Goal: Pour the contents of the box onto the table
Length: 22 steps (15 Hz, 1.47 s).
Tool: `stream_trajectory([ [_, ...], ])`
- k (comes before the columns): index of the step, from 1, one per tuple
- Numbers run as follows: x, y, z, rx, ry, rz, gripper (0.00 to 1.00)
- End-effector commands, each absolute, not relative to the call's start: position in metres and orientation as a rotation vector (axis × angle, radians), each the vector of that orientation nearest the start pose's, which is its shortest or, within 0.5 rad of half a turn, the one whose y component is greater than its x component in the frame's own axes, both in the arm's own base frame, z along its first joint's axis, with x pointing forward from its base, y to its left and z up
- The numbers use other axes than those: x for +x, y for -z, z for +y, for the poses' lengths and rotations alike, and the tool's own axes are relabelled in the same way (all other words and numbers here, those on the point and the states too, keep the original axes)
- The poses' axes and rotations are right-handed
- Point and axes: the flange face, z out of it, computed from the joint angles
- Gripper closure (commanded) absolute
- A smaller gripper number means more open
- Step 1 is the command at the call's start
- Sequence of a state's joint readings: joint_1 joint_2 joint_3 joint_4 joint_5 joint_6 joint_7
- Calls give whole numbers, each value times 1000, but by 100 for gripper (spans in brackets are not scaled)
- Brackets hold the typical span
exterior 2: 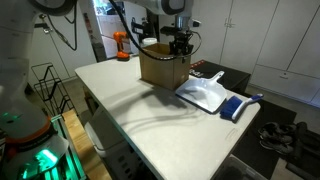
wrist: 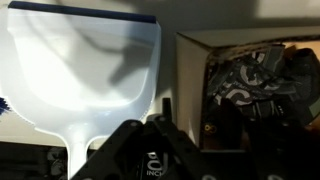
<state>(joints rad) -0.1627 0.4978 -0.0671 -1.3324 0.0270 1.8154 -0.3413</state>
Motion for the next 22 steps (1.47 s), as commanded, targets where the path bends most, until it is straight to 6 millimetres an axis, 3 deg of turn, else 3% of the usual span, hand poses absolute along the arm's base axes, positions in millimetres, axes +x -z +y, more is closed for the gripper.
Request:
stream_trajectory([
  [1, 690, -444, -150, -3118, -44, -217, 77],
  [4, 688, -449, -148, -3122, -43, -263, 98],
  [11, 678, -481, -136, -3150, -39, -368, 98],
  [17, 646, -544, -119, -3187, -51, -461, 98],
  [22, 601, -607, -105, -3407, -157, -444, 98],
])
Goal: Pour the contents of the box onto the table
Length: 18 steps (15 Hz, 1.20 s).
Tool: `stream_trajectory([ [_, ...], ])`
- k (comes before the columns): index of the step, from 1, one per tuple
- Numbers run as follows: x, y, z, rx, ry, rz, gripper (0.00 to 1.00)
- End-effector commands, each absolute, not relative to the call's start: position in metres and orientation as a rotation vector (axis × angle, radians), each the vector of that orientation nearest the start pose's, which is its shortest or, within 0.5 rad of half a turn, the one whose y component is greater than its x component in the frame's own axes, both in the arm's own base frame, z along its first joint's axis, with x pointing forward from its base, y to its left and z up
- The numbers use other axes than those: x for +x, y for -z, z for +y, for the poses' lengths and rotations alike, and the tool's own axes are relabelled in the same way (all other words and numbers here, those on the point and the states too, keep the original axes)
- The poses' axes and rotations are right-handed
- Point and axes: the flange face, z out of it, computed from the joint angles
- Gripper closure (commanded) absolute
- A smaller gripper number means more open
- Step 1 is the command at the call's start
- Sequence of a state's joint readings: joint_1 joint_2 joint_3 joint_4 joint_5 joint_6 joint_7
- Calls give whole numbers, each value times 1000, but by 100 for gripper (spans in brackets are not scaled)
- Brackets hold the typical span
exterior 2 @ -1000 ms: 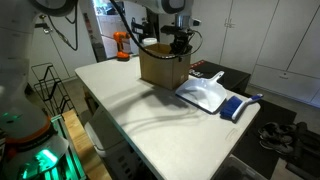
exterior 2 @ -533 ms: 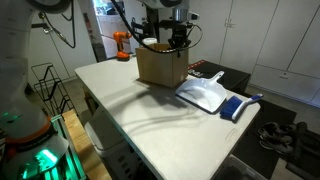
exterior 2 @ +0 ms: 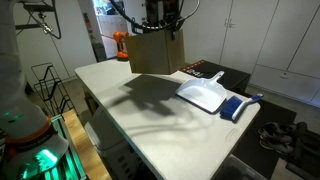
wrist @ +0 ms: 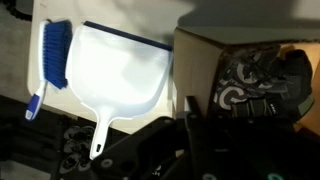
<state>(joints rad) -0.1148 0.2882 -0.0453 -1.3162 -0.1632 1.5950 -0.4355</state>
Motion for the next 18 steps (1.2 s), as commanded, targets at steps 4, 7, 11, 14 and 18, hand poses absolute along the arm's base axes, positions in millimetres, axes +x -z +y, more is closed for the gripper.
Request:
stream_trajectory([
  [4, 581, -642, -101, -3634, -93, -356, 98],
  [7, 567, -652, -97, -3769, -103, -337, 98],
  [11, 574, -650, -101, -3702, -146, -347, 95],
  [14, 573, -647, -101, -3700, -159, -351, 99],
  [18, 571, -660, -76, -3931, -292, -420, 98],
])
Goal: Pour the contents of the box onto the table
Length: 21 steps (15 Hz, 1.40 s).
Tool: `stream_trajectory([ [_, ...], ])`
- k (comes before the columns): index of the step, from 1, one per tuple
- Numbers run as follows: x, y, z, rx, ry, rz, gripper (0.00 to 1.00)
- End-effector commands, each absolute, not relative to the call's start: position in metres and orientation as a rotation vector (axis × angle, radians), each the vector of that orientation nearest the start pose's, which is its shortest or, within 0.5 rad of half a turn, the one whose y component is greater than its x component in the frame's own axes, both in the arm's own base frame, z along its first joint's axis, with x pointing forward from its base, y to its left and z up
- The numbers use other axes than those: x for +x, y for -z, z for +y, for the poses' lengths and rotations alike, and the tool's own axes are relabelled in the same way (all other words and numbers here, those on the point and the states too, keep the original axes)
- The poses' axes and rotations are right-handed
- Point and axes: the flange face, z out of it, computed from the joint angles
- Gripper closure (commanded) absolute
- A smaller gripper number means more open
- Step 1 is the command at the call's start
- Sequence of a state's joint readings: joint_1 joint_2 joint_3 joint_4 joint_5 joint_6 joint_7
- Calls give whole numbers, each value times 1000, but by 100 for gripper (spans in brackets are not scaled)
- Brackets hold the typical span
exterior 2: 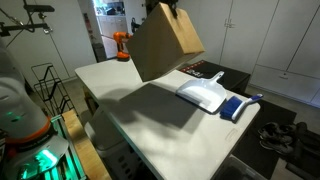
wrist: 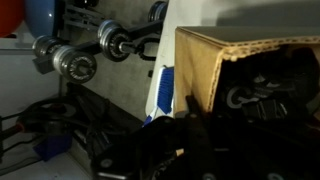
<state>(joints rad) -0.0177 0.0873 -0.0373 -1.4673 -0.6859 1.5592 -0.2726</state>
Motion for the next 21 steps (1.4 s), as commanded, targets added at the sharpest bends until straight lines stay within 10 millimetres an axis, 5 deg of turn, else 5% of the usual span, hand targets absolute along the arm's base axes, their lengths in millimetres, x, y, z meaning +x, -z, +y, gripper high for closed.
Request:
stream_trajectory([
  [1, 571, -664, -69, 2243, 179, 245, 98],
  [9, 566, -677, 13, 1833, 255, 214, 98],
  [21, 565, -663, 57, 1294, 286, 132, 98],
])
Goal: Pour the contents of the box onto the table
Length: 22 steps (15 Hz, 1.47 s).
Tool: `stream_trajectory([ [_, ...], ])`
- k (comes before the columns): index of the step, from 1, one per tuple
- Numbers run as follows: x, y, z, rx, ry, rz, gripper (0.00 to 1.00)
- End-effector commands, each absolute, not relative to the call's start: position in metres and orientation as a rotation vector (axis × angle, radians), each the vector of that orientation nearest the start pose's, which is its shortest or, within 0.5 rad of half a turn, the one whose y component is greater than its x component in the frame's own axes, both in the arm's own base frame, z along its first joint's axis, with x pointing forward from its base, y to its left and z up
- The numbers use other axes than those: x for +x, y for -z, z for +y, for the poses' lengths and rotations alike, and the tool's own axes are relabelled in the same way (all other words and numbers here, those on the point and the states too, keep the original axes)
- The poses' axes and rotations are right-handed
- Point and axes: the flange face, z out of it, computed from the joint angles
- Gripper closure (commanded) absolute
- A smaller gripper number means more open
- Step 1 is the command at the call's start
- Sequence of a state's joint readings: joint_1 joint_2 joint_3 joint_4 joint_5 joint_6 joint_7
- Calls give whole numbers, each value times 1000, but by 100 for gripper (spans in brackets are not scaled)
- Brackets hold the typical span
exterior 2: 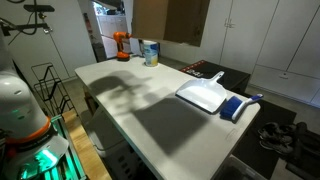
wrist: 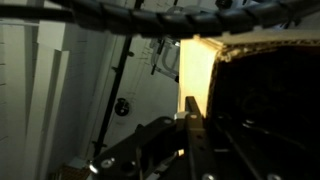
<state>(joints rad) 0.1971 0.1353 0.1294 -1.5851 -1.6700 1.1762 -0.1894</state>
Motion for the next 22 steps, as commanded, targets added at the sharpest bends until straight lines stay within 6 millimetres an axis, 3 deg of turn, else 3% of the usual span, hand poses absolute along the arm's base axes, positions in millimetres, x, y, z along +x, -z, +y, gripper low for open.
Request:
stream_trajectory([
  [1, 564, -663, 60, 1252, 287, 124, 98],
  [14, 551, -648, 76, 698, 315, -24, 98],
  [22, 550, -647, 73, 617, 354, -15, 98],
])
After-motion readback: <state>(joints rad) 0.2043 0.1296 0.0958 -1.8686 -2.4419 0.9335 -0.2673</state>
